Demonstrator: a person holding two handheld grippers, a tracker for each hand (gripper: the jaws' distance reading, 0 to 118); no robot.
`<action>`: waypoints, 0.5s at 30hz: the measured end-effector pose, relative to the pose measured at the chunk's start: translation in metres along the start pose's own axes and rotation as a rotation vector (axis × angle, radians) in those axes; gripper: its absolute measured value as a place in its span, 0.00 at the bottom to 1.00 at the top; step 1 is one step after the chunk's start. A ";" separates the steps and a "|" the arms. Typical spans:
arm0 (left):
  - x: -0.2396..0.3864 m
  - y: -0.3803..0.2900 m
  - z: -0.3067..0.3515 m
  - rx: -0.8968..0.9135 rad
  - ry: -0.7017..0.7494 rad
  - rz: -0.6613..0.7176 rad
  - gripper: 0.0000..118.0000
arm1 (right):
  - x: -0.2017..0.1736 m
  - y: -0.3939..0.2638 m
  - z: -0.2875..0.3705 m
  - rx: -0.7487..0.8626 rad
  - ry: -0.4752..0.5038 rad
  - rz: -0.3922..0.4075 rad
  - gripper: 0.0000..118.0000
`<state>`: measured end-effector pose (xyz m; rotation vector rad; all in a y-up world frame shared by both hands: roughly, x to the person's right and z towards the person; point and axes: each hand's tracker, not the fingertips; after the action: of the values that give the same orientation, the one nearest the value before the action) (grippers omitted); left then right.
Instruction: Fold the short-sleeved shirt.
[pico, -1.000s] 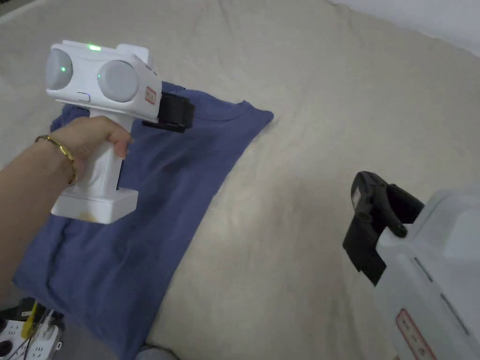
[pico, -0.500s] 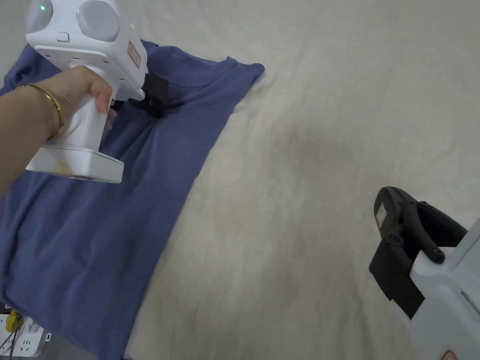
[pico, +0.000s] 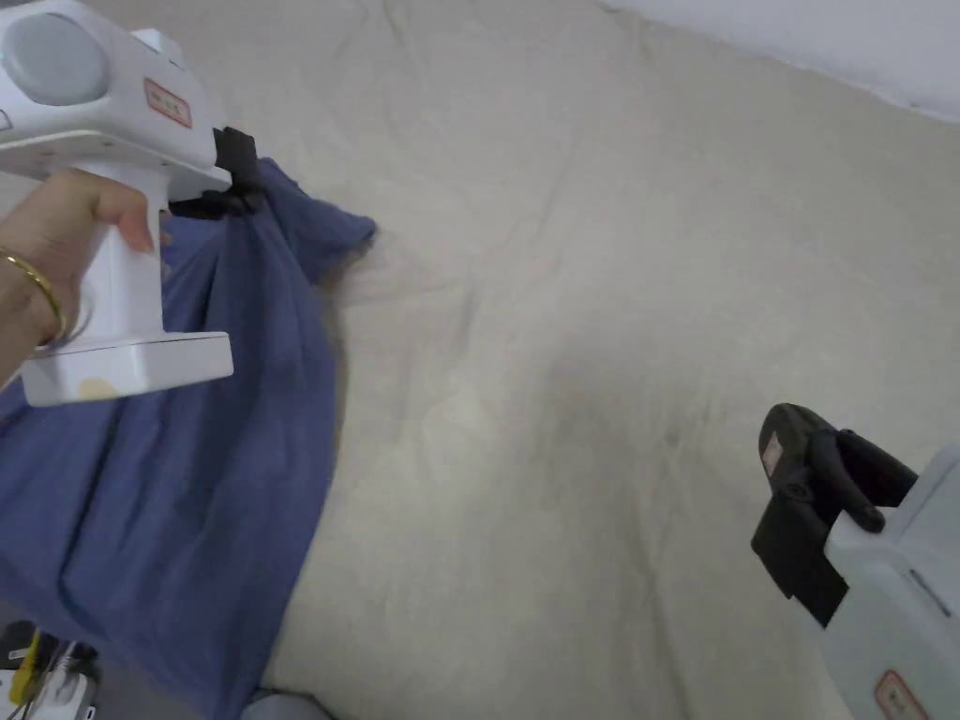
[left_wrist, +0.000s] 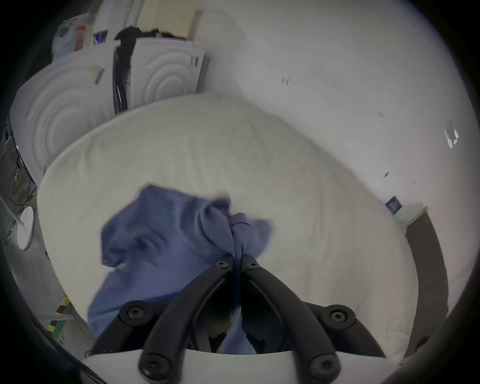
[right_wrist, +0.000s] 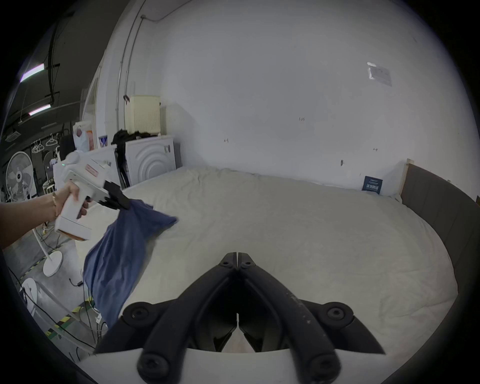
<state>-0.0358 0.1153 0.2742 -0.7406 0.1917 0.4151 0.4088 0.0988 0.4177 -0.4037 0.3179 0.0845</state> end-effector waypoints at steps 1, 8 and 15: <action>0.004 0.004 0.024 0.036 0.012 -0.033 0.04 | 0.002 0.001 0.011 0.013 -0.003 -0.001 0.01; 0.029 0.057 0.177 0.324 -0.144 -0.015 0.04 | 0.013 0.002 0.085 0.091 -0.030 -0.013 0.01; 0.140 0.079 0.318 0.551 -0.326 -0.189 0.04 | 0.030 0.009 0.147 0.200 -0.110 -0.010 0.01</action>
<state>0.0646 0.4277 0.4127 -0.1408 -0.0732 0.2774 0.4785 0.1669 0.5329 -0.2013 0.2137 0.0644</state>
